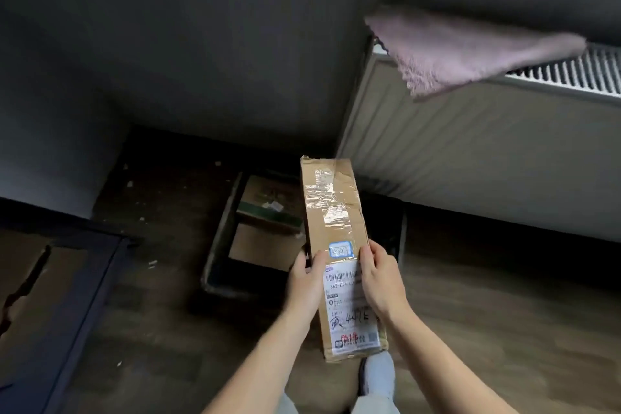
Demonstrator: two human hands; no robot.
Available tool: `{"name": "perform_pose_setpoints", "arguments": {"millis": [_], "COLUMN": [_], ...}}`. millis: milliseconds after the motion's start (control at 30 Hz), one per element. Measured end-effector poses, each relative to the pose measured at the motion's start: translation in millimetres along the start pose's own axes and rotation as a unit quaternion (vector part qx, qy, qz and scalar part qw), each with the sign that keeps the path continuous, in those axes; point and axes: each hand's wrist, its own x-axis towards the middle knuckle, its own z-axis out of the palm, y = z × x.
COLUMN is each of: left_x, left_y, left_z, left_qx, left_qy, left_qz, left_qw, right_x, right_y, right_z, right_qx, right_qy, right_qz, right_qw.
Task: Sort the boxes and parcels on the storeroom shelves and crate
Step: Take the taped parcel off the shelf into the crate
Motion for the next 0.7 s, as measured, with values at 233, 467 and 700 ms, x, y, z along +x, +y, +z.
{"name": "perform_pose_setpoints", "arguments": {"millis": [233, 467, 700], "left_x": [92, 149, 165], "left_y": [-45, -88, -111], "left_z": [74, 117, 130], "left_qx": [0.131, 0.249, 0.315], "left_qy": [-0.049, -0.063, -0.032], "left_qz": [0.015, -0.01, -0.012], "left_qw": [0.99, 0.967, 0.949], "right_x": [67, 98, 114], "right_y": [80, 139, 163], "right_z": [3, 7, 11], "right_qx": [0.016, -0.033, -0.109], "right_qy": [0.047, 0.024, 0.008], "right_qz": [0.078, 0.172, 0.165], "right_qw": [0.996, 0.984, 0.98]}}
